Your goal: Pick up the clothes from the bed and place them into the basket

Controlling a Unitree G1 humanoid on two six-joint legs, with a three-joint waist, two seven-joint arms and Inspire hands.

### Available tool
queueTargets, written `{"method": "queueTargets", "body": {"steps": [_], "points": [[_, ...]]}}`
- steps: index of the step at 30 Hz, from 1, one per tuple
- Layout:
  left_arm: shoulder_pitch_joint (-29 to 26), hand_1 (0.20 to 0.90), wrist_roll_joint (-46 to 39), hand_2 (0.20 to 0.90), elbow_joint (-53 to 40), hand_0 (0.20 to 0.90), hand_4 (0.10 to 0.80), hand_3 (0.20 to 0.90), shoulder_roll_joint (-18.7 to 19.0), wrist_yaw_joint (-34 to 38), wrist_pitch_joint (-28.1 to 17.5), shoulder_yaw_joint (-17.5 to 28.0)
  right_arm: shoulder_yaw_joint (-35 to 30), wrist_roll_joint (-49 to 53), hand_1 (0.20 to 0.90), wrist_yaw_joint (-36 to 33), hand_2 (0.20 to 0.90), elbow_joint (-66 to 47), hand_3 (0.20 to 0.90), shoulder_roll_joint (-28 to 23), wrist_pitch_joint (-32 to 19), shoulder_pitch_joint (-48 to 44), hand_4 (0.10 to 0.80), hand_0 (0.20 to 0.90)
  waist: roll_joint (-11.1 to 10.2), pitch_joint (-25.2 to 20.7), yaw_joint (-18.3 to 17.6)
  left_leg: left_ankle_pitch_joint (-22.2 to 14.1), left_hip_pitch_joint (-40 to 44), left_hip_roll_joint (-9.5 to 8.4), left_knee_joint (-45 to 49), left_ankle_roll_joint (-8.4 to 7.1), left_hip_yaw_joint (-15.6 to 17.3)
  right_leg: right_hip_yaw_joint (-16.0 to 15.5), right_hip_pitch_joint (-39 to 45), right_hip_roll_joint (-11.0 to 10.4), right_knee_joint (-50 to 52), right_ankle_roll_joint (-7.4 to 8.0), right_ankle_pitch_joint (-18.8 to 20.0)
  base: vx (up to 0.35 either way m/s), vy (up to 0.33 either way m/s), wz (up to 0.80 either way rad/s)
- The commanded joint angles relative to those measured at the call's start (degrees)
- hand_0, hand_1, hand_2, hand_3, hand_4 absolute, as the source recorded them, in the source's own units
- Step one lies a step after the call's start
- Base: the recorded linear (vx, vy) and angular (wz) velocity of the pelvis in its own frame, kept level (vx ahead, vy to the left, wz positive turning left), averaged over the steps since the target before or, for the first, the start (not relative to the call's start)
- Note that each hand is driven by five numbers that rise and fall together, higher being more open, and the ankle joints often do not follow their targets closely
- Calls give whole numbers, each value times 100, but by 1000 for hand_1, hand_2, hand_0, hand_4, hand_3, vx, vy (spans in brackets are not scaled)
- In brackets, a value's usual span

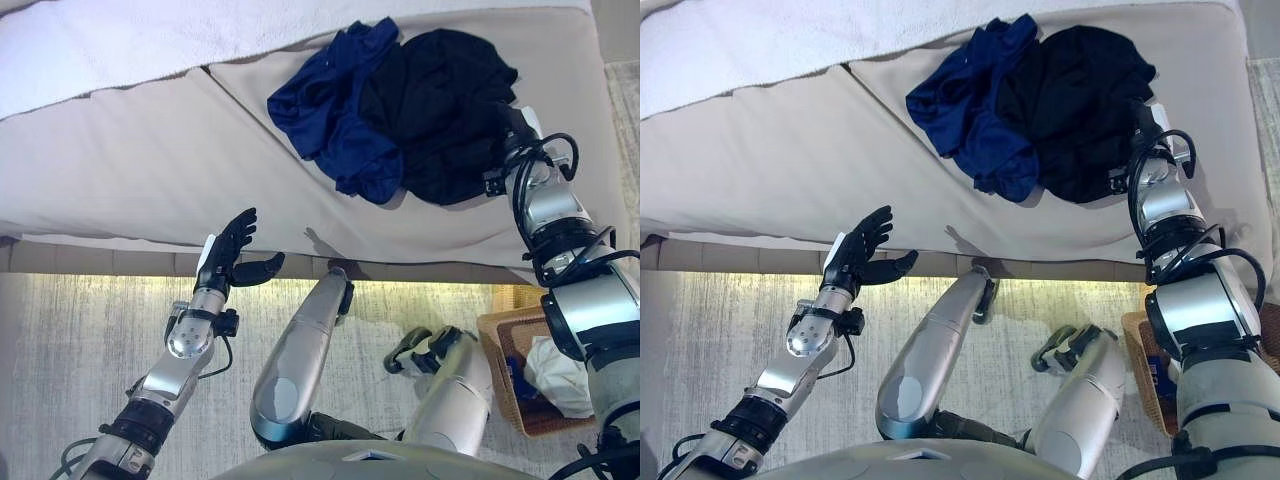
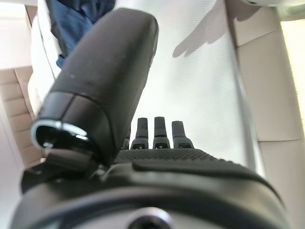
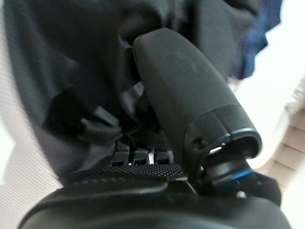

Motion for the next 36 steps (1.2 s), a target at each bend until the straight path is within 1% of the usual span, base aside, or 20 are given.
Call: {"method": "queueTargets", "body": {"steps": [1, 5, 9, 10, 11, 12, 13, 17, 24, 32, 34, 35, 36], "points": [[69, 900, -103, 900, -829, 900, 800, 900, 189, 259, -749, 292, 454, -199, 900, 255, 900, 3, 900, -350, -29, -919, 800, 900, 178, -169, 110, -1058, 58, -161, 970, 249, 185, -30, -137, 734, 269, -529, 2, -14, -15, 8], [115, 900, -143, 900, -953, 900, 800, 900, 217, 249, -860, 359, 609, -359, 900, 586, 900, 277, 900, -415, 132, -1057, 800, 900, 215, -169, 141, -1120, -309, -205, 1313, 258, 136, 7, -522, 774, 572, -536, -59, -10, -10, 2], [79, 900, -171, 900, -1063, 900, 800, 900, 289, 207, -952, 363, 766, -419, 900, 797, 900, 495, 900, -492, 198, -1216, 800, 900, 259, -169, 159, -1148, -595, -223, 1532, 264, 111, 58, -851, 796, 796, -511, -85, -36, -29, 1], [56, 900, -157, 900, -1070, 900, 800, 900, 297, 203, -986, 351, 824, -385, 714, 826, 714, 516, 683, -525, 210, -1270, 583, 714, 259, -169, 156, -1157, -647, -235, 1577, 264, 105, 73, -910, 802, 827, -505, -86, -45, -14, -6], [42, 900, -124, 900, -1088, 900, 800, 900, 288, 214, -993, 348, 850, -337, 578, 807, 578, 516, 524, -531, 216, -1298, 424, 578, 258, -169, 149, -1163, -665, -235, 1591, 269, 102, 88, -941, 811, 842, -503, -88, -37, -8, -7], [32, 900, -121, 900, -1105, 900, 800, 900, 298, 225, -992, 351, 853, -352, 333, 770, 333, 515, 238, -546, 190, -1313, 138, 333, 255, -169, 143, -1173, -667, -235, 1598, 269, 98, 100, -947, 823, 842, -498, -93, -29, -4, -3], [20, 900, -126, 900, -1107, 900, 800, 900, 313, 243, -1009, 350, 860, -335, 300, 680, 300, 511, 200, -560, 144, -1324, 100, 300, 248, -169, 130, -1184, -657, -231, 1603, 275, 87, 114, -946, 839, 828, -490, -85, 0, 0, 0], [-23, 900, -129, 900, -1090, 900, 800, 900, 323, 272, -998, 372, 805, -327, 300, 478, 300, 436, 200, -586, 112, -1315, 100, 300, 212, -169, 76, -1231, -556, -213, 1606, 269, 81, 146, -855, 876, 773, -476, -81, 0, 0, 0], [-48, 900, -74, 900, -1035, 900, 800, 900, 326, 245, -928, 334, 665, -369, 300, 123, 300, 286, 200, -672, 129, -1221, 100, 300, 101, -169, -3, -1228, 96, -117, 1236, 219, 102, 115, -201, 864, 346, -434, 12, 33, -6, -4], [-27, 900, -30, 900, -931, 900, 800, 900, 297, 211, -848, 332, 559, -481, 300, 44, 300, 18, 200, -752, 102, -1091, 100, 300, -96, -171, -90, -1018, 1401, 96, 124, 122, 185, 38, 981, 738, -550, -314, 261, 66, 40, -8], [-12, 900, -15, 900, -926, 900, 800, 900, 293, 197, -779, 315, 506, -535, 300, 35, 300, -48, 200, -782, 67, -1017, 100, 300, -166, -253, -118, -927, 1757, 178, -252, 73, 222, 7, 1317, 717, -853, -273, 373, 76, 46, -20], [-12, 900, -15, 900, -924, 900, 800, 900, 293, 196, -778, 312, 502, -540, 300, 35, 300, -43, 200, -782, 58, -1016, 100, 300, -167, -251, -119, -918, 1783, 181, -279, 70, 221, 2, 1343, 721, -877, -272, 383, 68, 51, -16], [-5, 900, -2, 900, -897, 900, 800, 900, 278, 199, -759, 279, 498, -586, 300, 15, 300, -59, 200, -814, 4, -980, 100, 300, -215, -348, -140, -822, 1981, 240, -534, 31, 237, -22, 1535, 712, -1095, -241, 468, 44, 41, -9]]}}
